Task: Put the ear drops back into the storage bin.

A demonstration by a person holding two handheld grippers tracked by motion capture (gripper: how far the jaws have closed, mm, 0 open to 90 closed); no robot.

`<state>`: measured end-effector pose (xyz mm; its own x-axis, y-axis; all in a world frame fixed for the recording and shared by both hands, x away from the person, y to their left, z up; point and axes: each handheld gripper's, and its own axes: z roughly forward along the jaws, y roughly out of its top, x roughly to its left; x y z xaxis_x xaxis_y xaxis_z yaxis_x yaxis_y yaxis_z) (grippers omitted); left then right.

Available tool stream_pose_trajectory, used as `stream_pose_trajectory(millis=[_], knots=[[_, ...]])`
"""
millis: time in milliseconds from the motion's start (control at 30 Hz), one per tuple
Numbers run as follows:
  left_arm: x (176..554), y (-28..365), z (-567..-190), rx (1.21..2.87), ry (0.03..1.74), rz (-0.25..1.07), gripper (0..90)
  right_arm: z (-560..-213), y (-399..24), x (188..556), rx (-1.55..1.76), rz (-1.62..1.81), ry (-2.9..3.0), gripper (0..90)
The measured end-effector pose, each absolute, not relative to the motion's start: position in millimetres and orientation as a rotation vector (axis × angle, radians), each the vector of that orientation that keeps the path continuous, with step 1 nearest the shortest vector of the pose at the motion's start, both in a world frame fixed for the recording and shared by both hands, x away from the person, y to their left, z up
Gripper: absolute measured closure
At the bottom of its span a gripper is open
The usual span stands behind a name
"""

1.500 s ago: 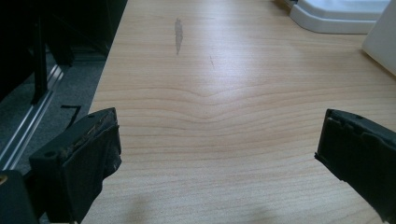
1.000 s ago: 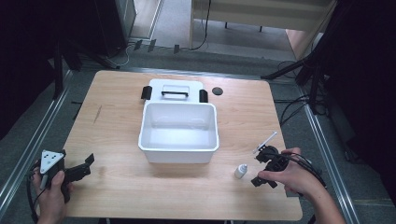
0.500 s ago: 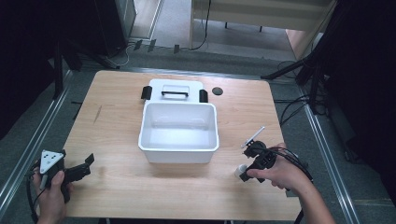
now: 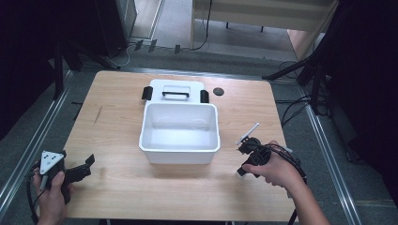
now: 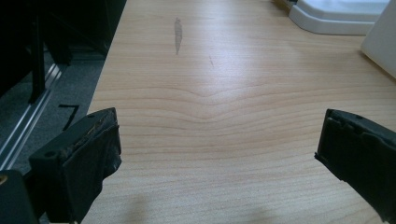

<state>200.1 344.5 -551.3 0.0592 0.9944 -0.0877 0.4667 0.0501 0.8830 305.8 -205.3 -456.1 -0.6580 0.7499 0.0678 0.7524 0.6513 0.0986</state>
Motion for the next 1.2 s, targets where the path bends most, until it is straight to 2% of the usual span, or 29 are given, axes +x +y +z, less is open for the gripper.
stream_pose_trajectory(millis=[167,500,600,1200], knots=[[200.2,344.2,-551.3,1.532,1.524,0.827,0.1,-458.0,-202.9,306.8,-1.29,-0.135,-2.849,60.9],[200.3,344.0,-551.2,1.535,1.526,0.828,0.1,-456.7,-204.6,309.7,-1.305,-0.163,-2.817,64.5],[200.3,344.0,-551.2,1.534,1.525,0.827,0.1,-453.5,-206.1,310.4,-1.309,-0.174,-2.834,71.3],[200.5,343.9,-551.2,1.537,1.525,0.826,0.1,-443.7,-202.5,311.7,-1.271,-0.096,-2.865,72.4]])
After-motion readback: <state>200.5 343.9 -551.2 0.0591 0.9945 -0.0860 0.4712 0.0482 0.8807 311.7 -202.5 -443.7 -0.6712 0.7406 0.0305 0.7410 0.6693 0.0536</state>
